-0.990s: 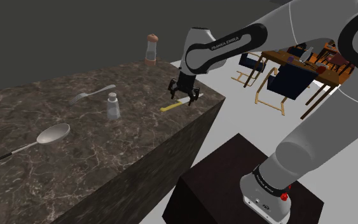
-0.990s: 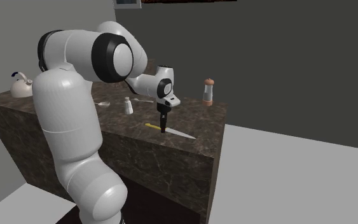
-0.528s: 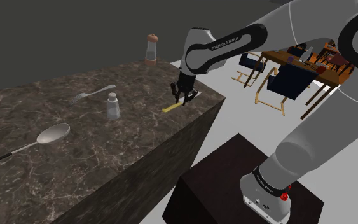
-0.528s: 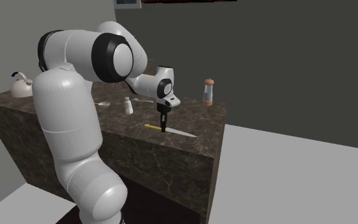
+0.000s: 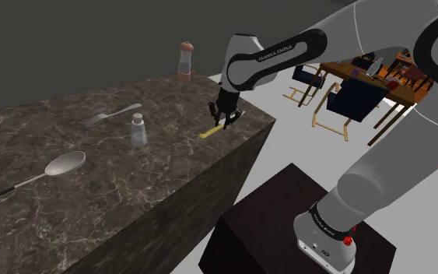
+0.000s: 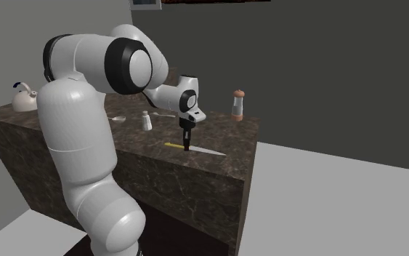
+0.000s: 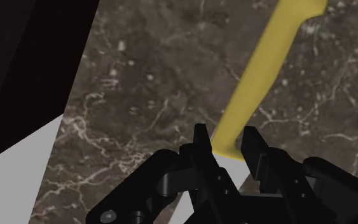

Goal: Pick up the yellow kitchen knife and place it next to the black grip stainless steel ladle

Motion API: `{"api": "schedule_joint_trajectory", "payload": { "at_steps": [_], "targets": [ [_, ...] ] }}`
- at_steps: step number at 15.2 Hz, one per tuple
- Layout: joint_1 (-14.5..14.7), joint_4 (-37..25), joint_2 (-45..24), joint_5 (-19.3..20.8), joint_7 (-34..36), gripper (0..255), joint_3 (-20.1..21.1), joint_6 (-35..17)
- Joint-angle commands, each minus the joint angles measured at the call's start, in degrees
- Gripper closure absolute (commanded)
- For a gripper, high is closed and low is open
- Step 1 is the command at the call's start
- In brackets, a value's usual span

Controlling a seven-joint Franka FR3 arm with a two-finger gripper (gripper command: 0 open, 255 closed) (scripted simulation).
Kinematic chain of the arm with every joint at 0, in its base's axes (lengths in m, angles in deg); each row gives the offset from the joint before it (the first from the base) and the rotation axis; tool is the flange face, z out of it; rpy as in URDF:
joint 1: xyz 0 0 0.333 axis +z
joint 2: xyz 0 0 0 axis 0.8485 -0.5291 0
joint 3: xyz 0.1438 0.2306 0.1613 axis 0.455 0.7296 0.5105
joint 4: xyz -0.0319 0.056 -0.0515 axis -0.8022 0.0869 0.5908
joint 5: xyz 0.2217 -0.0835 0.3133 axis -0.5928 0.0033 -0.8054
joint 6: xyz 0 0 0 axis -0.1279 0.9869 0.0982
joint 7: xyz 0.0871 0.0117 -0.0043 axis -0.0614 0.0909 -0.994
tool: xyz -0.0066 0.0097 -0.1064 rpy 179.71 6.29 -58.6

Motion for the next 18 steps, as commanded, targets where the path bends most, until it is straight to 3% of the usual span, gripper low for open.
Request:
{"api": "schedule_joint_trajectory", "payload": {
  "at_steps": [1, 18],
  "targets": [
    [0.0, -0.3, 0.5, -0.2, -0.1, 255, 0.0, 0.7],
    [-0.3, -7.1, 7.0, -2.0, -1.1, 255, -0.5, 13.9]
  ]
}}
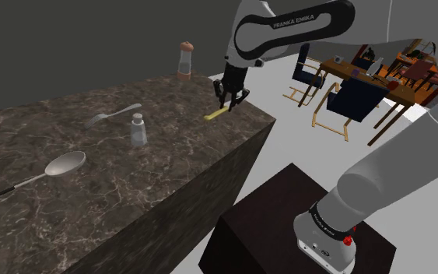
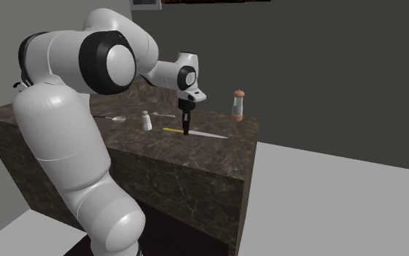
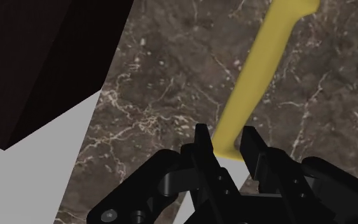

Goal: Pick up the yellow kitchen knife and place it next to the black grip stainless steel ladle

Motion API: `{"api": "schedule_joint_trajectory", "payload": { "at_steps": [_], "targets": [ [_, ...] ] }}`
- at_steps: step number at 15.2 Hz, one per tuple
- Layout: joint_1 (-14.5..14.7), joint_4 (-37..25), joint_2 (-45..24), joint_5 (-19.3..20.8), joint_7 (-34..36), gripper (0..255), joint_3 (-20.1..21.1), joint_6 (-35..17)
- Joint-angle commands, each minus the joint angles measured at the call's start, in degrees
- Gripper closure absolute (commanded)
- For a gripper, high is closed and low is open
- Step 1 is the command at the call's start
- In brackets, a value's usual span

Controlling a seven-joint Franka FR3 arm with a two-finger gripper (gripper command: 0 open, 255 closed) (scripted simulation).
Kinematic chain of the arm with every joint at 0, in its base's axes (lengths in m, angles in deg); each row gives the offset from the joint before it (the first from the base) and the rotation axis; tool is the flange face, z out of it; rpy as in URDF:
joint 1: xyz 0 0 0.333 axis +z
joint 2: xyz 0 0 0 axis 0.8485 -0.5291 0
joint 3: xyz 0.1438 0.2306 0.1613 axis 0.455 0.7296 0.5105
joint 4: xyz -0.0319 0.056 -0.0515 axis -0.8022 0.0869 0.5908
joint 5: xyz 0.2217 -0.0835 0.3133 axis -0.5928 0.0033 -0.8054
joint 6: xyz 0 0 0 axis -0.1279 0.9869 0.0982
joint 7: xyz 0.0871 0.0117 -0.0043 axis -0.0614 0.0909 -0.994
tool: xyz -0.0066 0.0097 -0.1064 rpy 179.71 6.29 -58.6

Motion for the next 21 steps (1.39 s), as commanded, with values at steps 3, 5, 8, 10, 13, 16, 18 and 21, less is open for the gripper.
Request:
{"api": "schedule_joint_trajectory", "payload": {
  "at_steps": [3, 5, 8, 10, 13, 16, 18, 21],
  "targets": [
    [0.0, -1.9, 1.0, -0.2, 0.0, 255, -0.1, 2.9],
    [1.3, -1.5, 1.5, -0.7, 2.6, 255, 1.4, 2.7],
    [3.2, -1.2, 1.8, -1.3, 6.6, 255, 3.8, 2.5],
    [4.5, -1.4, 1.7, -1.6, 9.3, 255, 5.4, 2.3],
    [6.4, -2.1, 1.1, -1.7, 13.6, 255, 7.9, 2.1],
    [8.3, -3.4, -0.1, -1.5, 18.2, 255, 10.3, 1.9],
    [9.6, -4.6, -1.3, -1.1, 21.3, 255, 12.0, 1.8],
    [11.5, -6.8, -3.6, 0.0, 26.2, 255, 14.4, 1.8]
  ]
}}
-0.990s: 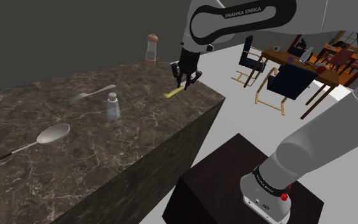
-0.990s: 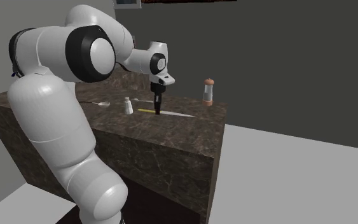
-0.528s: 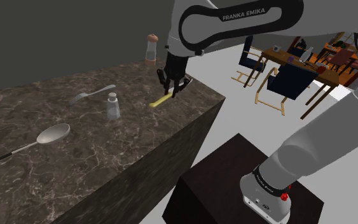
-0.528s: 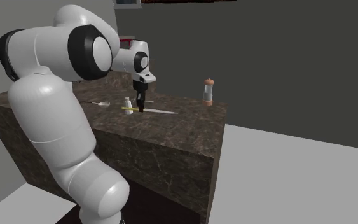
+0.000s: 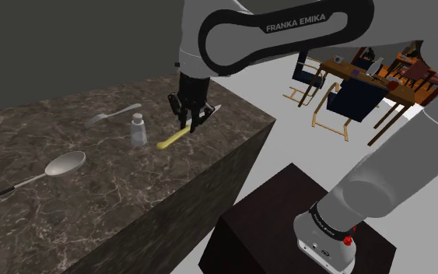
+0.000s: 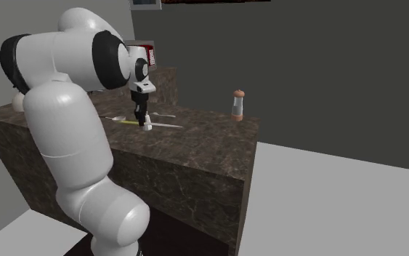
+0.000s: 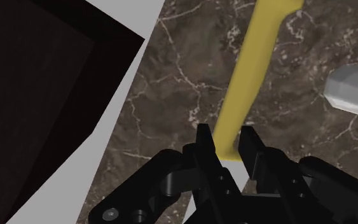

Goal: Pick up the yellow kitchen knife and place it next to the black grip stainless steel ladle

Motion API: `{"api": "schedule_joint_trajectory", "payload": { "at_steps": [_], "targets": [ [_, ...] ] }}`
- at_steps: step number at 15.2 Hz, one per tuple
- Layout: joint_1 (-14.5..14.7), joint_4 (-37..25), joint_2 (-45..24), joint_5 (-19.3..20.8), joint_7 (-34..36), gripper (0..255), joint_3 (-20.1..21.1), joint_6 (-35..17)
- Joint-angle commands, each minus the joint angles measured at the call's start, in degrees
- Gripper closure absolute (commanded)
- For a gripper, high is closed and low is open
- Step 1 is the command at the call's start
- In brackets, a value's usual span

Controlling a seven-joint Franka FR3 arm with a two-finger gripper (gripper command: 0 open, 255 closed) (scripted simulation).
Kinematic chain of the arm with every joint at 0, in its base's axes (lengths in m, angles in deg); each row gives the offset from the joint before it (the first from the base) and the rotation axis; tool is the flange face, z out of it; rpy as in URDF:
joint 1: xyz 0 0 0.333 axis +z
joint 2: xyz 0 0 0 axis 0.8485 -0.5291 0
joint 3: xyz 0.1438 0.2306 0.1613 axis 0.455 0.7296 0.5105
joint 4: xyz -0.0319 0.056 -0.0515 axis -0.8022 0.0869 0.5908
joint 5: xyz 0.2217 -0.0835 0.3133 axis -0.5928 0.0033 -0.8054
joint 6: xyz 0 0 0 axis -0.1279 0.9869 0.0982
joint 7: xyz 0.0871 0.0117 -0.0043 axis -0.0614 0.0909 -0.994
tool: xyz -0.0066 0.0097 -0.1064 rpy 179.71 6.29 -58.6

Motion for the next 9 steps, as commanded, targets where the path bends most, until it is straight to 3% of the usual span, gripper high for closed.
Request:
{"api": "schedule_joint_trajectory", "payload": {
  "at_steps": [1, 9],
  "targets": [
    [1.4, -2.0, -1.8, 1.0, 3.6, 255, 1.7, 0.2],
    [8.3, -11.6, -11.6, 7.5, 17.8, 255, 6.6, 1.3]
  ]
}}
